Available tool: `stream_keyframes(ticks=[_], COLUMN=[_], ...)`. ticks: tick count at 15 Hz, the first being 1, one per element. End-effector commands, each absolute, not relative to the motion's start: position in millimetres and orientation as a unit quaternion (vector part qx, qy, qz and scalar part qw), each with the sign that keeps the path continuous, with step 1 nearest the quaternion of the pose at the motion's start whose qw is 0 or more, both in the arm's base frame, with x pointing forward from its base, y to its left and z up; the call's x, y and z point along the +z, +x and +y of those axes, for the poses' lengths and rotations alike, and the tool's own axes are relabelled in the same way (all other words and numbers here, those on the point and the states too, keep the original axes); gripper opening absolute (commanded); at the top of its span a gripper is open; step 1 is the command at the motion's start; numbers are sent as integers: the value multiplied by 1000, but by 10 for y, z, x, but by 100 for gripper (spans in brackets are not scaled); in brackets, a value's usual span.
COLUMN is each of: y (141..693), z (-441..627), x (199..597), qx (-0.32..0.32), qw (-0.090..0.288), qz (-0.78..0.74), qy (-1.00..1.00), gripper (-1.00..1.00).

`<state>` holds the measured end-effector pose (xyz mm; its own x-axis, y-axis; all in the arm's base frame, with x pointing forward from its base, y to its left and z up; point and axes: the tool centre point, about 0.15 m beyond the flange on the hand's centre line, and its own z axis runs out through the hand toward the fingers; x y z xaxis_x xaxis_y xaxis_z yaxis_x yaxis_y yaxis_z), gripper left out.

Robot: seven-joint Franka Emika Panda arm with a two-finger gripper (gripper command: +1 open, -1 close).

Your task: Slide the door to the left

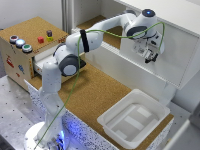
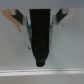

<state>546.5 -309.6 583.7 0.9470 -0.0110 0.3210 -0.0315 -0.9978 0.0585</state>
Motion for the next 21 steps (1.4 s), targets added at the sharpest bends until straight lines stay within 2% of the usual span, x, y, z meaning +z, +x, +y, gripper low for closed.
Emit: stream_keyframes(ticks=[1,14,20,21], y=[6092,6202,6110,6074], z=[-2805,-1569,-1309,-1290], x=[5901,5762,5659,5622], qx=[121,119,112,105], qw=[83,42,45,56], qz=[-30,9,-1,-9], qy=[989,992,993,993], gripper=[-100,-100,-100,100])
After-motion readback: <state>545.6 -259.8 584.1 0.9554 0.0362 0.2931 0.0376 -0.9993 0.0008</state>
